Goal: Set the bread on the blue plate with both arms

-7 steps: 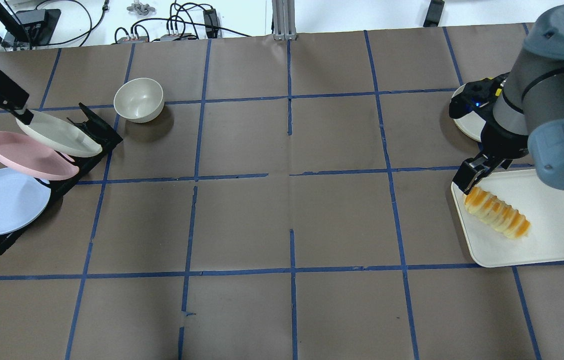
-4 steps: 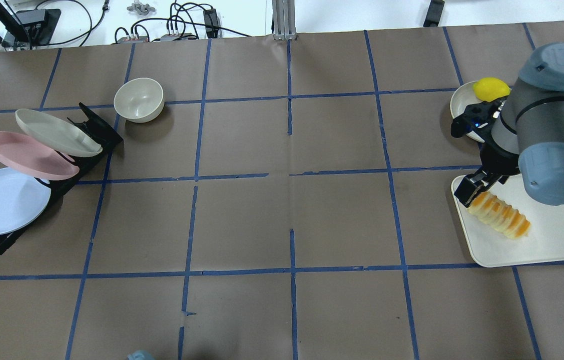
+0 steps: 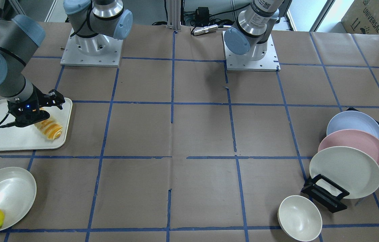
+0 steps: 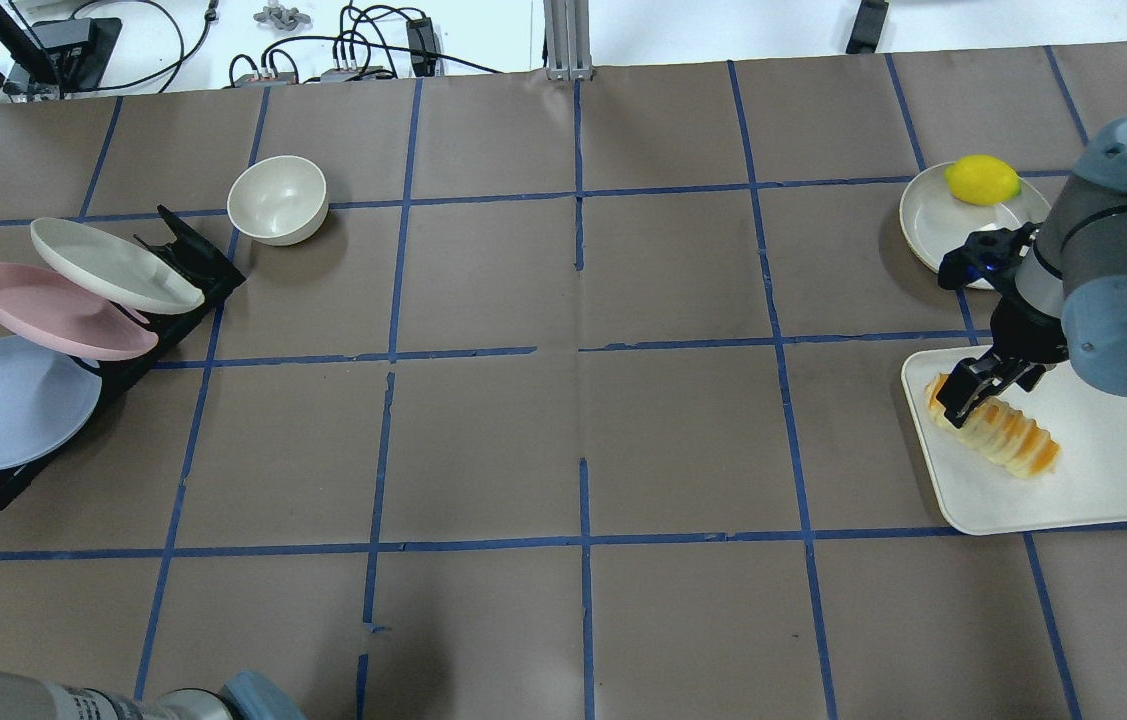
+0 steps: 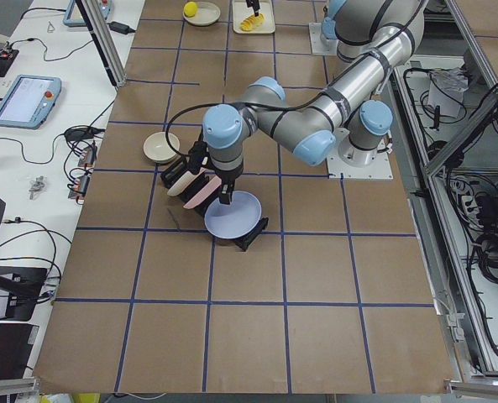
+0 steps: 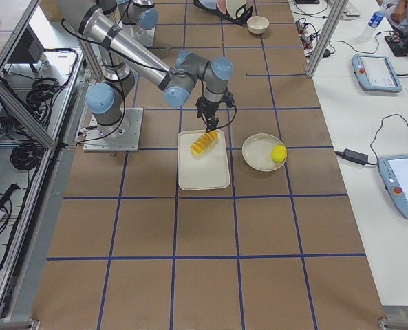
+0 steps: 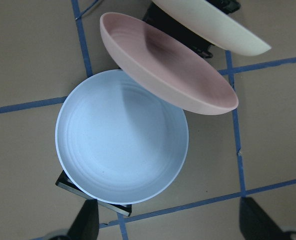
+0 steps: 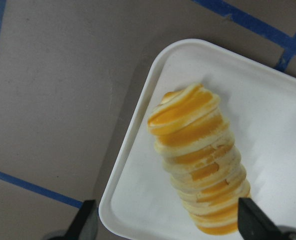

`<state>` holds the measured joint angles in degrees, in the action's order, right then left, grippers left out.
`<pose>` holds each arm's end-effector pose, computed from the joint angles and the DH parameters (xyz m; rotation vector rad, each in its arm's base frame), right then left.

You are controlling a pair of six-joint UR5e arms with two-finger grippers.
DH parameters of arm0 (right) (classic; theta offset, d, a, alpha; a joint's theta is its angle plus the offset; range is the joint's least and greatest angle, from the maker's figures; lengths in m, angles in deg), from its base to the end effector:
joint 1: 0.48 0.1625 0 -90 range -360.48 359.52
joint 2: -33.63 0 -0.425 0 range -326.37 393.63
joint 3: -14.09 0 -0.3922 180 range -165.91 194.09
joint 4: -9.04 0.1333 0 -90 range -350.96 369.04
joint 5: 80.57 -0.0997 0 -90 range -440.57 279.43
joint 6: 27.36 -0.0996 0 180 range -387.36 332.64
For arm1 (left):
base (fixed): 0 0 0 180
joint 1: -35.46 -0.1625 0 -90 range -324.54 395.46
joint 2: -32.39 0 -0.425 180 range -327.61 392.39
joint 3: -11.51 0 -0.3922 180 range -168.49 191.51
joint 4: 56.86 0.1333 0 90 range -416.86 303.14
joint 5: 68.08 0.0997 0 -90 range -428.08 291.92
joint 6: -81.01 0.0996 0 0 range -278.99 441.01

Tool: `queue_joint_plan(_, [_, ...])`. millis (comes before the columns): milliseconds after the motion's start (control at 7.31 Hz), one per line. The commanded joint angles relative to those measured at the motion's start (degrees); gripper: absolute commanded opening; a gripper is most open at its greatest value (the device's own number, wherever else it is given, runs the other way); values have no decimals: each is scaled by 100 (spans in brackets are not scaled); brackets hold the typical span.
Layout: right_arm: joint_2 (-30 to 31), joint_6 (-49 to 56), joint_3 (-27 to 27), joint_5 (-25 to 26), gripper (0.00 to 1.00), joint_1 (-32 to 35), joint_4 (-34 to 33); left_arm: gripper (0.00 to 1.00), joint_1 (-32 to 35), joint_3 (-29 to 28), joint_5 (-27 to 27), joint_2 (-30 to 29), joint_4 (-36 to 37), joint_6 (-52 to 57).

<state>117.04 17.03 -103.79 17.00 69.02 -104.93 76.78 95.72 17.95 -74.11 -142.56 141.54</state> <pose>-0.0458 -0.4656 0.2475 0.6619 -3.0375 -0.3514 0.3536 -0.4975 0.3872 -0.3049 -2.9948 -0.0126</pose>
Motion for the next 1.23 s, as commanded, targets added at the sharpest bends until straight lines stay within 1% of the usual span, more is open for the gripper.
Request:
queue_joint_plan(0, [-316,70,-15,121,100,-15,-238,99,-317,-105,-33,-737,754,529])
queue_joint_plan(137, [-343,192,-15,122,100,-7,-249,99,-336,-237,-42,-897,756,591])
queue_joint_plan(410, [-387,237,-85,122,100,-7,-537,99,-301,-291,-42,-1379,844,600])
queue_joint_plan(684, [-580,237,-156,157,100,-15,-600,95,-274,-309,-34,-1697,871,609])
queue_joint_plan(821, [-703,229,-165,340,100,-24,-714,86,-257,-300,-33,-1768,862,600])
queue_joint_plan(957, [-765,220,-173,350,100,-33,-723,75,-257,-230,-51,-1795,862,609])
queue_joint_plan(1094, [-774,211,-182,437,100,-137,-724,58,-257,-203,-51,-1856,862,644])
